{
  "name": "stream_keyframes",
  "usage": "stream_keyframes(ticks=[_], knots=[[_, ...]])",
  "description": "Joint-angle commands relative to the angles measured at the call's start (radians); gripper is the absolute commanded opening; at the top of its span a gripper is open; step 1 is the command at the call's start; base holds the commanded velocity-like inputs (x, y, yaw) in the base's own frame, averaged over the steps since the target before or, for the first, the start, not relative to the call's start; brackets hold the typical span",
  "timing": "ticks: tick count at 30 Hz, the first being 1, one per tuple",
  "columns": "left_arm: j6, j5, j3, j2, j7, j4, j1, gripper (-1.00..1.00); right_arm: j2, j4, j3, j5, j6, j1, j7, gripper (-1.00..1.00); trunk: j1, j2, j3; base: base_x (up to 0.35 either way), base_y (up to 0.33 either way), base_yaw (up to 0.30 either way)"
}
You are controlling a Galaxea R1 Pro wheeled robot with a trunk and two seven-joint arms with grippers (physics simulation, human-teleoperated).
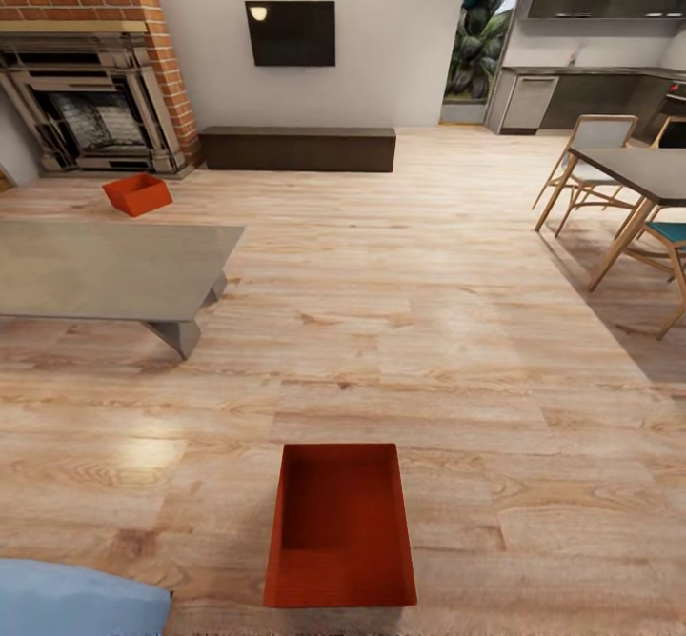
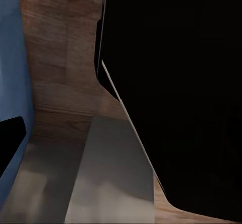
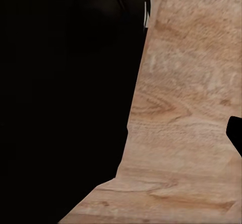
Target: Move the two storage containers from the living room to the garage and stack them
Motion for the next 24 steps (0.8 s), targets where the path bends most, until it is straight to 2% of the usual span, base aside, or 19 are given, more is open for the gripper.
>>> stream_keyframes(ticks=[1,10,24], knots=[[-0.003,0.005,0.004,0.000,0.000,0.000,0.000,1.00,0.000,0.003,0.001,0.009,-0.004,-0.001,-0.006,1.00,0.000,0.000,-0.002,0.000,0.000,0.000],[-0.003,0.005,0.004,0.000,0.000,0.000,0.000,1.00,0.000,0.003,0.001,0.008,-0.004,-0.001,-0.006,1.00,0.000,0.000,-0.016,0.000,0.000,0.000],[-0.003,0.005,0.004,0.000,0.000,0.000,0.000,1.00,0.001,0.003,0.003,0.009,-0.004,-0.001,-0.005,1.00,0.000,0.000,-0.017,0.000,0.000,0.000]])
